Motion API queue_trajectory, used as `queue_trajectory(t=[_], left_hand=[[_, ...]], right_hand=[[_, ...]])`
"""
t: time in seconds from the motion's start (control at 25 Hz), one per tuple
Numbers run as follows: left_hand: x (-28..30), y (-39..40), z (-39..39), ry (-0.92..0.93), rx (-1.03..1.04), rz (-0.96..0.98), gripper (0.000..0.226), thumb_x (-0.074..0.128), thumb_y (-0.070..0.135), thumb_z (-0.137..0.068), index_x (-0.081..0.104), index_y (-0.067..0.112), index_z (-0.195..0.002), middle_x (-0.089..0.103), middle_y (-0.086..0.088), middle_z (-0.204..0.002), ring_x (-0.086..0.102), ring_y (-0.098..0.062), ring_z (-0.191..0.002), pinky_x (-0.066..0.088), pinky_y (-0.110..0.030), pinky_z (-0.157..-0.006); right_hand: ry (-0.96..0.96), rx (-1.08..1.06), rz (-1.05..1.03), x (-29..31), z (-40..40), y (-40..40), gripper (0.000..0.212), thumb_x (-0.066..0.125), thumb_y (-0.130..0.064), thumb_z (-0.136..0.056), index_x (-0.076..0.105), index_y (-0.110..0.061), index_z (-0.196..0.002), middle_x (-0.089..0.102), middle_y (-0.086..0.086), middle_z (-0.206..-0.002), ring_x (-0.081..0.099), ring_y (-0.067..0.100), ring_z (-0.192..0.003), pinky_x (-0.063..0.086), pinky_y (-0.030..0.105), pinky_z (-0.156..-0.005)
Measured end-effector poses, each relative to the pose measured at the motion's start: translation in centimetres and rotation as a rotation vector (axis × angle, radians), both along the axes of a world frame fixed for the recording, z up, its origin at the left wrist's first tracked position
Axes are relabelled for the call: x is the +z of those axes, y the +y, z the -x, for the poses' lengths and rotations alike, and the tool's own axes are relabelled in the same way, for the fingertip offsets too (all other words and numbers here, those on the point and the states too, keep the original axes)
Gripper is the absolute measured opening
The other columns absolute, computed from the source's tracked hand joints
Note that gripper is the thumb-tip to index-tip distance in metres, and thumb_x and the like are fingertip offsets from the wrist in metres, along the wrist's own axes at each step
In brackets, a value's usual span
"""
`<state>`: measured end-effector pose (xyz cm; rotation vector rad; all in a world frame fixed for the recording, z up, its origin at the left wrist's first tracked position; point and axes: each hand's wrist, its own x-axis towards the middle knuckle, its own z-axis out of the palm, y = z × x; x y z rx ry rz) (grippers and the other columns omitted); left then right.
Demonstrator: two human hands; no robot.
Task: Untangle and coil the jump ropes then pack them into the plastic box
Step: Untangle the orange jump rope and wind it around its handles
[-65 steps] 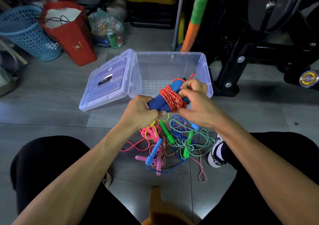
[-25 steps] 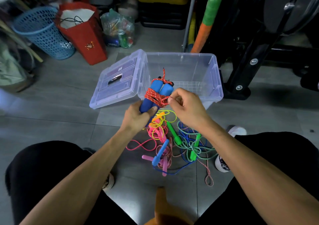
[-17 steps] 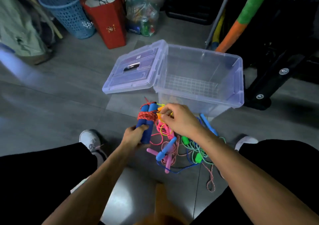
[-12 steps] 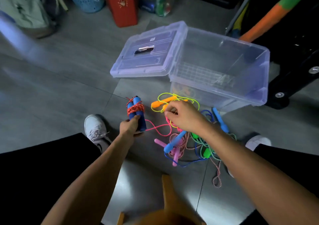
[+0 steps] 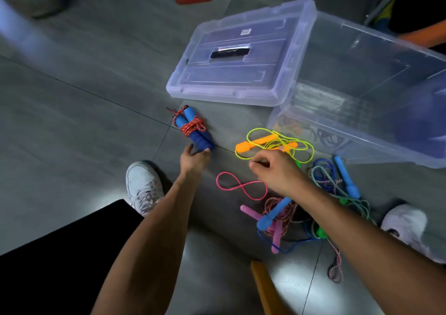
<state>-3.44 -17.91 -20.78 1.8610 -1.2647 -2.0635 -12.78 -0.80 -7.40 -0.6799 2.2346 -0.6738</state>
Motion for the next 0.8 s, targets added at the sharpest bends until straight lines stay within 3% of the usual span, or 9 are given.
queue_trajectory(t=[0.04,0.16,0.24,0.36,0.52,0.64,0.8], left_hand=[[-0.6,0.1,0.0,-0.02,0.02,-0.035,0.041,0.066,0.003,-0.088,0.052,0.005,-0.127,0.064,-0.017,-0.108,0.058,-0.024,-0.087,0.053,-0.029,-0.072],[0.0,1.4,-0.8,-0.136,-0.083,0.014,0.006,0.058,0.005,-0.092,0.063,0.005,-0.095,0.061,-0.009,-0.076,0.058,-0.023,-0.068,0.05,-0.03,-0.062],[1.3,2.8,-0.9,-0.154,-0.244,0.083,0.011,0.056,0.009,-0.09,0.067,0.008,-0.088,0.061,-0.007,-0.07,0.056,-0.019,-0.058,0.049,-0.028,-0.06],[3.2,5.9,0.6,-0.073,-0.52,0.224,0.016,0.056,0.015,-0.08,0.066,0.015,-0.067,0.065,-0.01,-0.068,0.059,-0.022,-0.059,0.05,-0.032,-0.063],[2.5,9.2,4.5,-0.105,-0.938,0.616,0.014,0.062,0.022,-0.08,0.074,0.018,-0.087,0.072,-0.012,-0.088,0.069,-0.025,-0.088,0.051,-0.034,-0.073],[1.7,11.8,6.7,-0.123,-1.008,0.656,0.019,0.061,0.026,-0.084,0.068,0.018,-0.1,0.073,-0.006,-0.096,0.068,-0.028,-0.091,0.05,-0.031,-0.07],[1.0,13.6,8.0,-0.197,-0.996,0.654,0.019,0.058,0.031,-0.087,0.065,0.013,-0.09,0.07,-0.005,-0.083,0.068,-0.03,-0.084,0.045,-0.029,-0.064]], right_hand=[[-0.01,-0.002,-0.008,-0.4,-0.1,0.0,0.011,0.062,-0.015,-0.088,0.069,-0.017,-0.081,0.061,-0.009,-0.071,0.06,0.012,-0.074,0.037,0.022,-0.067],[-0.05,-0.052,-0.026,-1.0,-0.6,1.6,0.015,0.062,-0.015,-0.087,0.066,-0.023,-0.075,0.06,-0.013,-0.063,0.059,0.009,-0.068,0.042,0.025,-0.069],[-0.079,-0.123,0.002,-0.8,-1.1,3.6,0.02,0.063,-0.014,-0.086,0.064,-0.028,-0.072,0.062,-0.013,-0.064,0.059,0.007,-0.066,0.048,0.029,-0.072],[-0.104,-0.248,0.015,-0.2,-1.0,8.5,0.015,0.063,-0.013,-0.087,0.066,-0.025,-0.078,0.064,-0.013,-0.07,0.061,0.004,-0.067,0.048,0.027,-0.07],[-0.028,-0.318,-0.02,-0.1,0.7,15.1,0.014,0.064,-0.014,-0.088,0.065,-0.025,-0.08,0.064,-0.015,-0.073,0.059,-0.003,-0.069,0.046,0.02,-0.069],[-0.006,-0.306,-0.042,0.0,1.5,17.7,0.01,0.063,-0.014,-0.088,0.068,-0.022,-0.083,0.066,-0.014,-0.075,0.057,-0.01,-0.07,0.04,0.006,-0.063],[-0.034,-0.335,-0.031,0.1,2.3,19.3,0.007,0.063,-0.016,-0.088,0.069,-0.019,-0.087,0.068,-0.011,-0.078,0.059,-0.007,-0.072,0.042,0.005,-0.061]])
